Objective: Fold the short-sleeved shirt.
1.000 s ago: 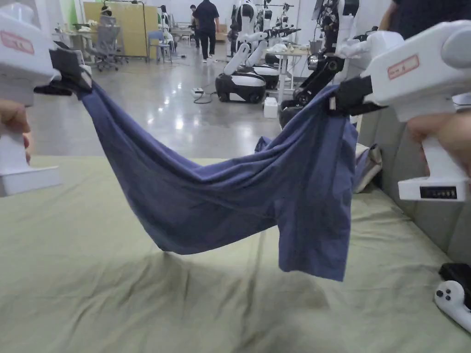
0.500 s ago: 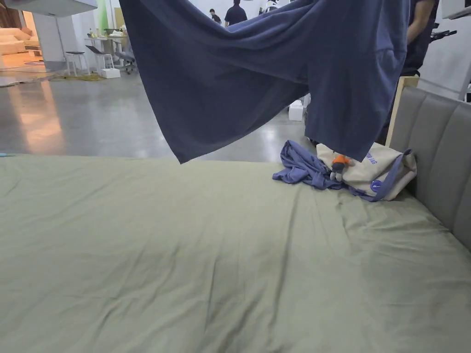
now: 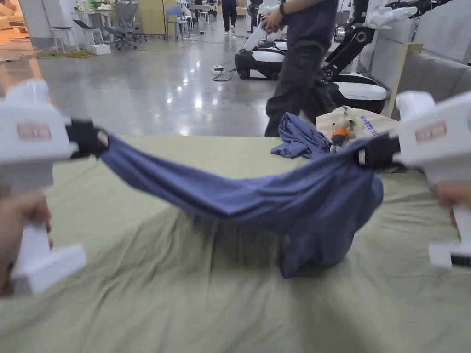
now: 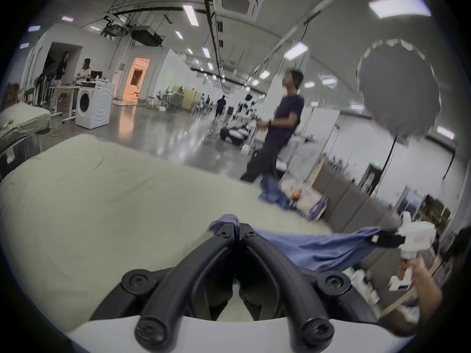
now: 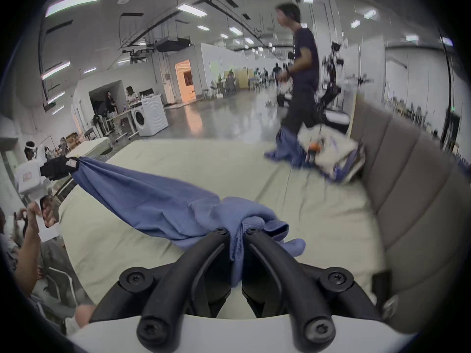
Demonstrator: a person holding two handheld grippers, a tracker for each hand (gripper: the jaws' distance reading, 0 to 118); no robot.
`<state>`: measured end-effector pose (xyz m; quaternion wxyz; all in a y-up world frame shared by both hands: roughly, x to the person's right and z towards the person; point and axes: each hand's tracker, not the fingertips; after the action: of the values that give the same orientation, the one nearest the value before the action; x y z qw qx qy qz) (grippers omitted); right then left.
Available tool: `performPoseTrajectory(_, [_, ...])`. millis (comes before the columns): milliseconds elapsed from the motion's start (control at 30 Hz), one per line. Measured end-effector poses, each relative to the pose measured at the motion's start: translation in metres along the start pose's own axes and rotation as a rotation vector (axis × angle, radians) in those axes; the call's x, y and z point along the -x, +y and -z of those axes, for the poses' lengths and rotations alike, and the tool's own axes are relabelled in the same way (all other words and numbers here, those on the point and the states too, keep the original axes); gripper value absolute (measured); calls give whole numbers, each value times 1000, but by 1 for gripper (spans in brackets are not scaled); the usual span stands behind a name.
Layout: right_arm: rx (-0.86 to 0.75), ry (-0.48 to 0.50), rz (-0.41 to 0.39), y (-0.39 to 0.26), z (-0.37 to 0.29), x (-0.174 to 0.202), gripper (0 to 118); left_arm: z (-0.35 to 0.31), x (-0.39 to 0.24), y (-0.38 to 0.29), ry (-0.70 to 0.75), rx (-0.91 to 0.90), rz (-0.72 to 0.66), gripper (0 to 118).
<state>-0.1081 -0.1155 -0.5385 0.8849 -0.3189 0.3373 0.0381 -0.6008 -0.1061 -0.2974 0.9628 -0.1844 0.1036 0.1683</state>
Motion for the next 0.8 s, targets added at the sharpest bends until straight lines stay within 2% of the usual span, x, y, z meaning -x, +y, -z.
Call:
performPoseTrajectory(133, [78, 61, 108, -99, -2, -1, 6, -20, 17, -97, 3, 74, -97, 2])
performPoseTrajectory(167, [83, 51, 136, -116, -4, -1, 6, -25, 20, -112, 17, 118, -85, 2])
performPoseTrajectory(300, [171, 66, 111, -172, -23, 8, 6, -64, 37, -173, 64, 193, -134, 2])
performPoseTrajectory(333, [170, 72, 127, -182, -29, 10, 6, -80, 31, -185, 64, 181, -157, 2])
performPoseTrajectory(400, [183, 86, 161, -194, -40, 12, 6, -100, 33, -196, 57, 164, -166, 2])
performPoseTrajectory(467, [151, 57, 154, -203, -54, 17, 6, -122, 26, -199, 92, 156, -149, 2])
performPoseTrajectory(600, [130, 90, 198, -212, -73, 8, 6, -160, 20, -199, 82, 126, -156, 2])
performPoseTrajectory(633, [133, 82, 187, -216, -76, 10, 6, -168, 17, -201, 72, 124, -149, 2])
performPoseTrajectory(733, [167, 16, 64, -231, -85, 24, 6, -183, 7, -211, 126, 148, -41, 2])
performPoseTrajectory(800, [172, 36, 75, -242, -85, 27, 6, -191, 2, -222, 131, 157, -40, 2])
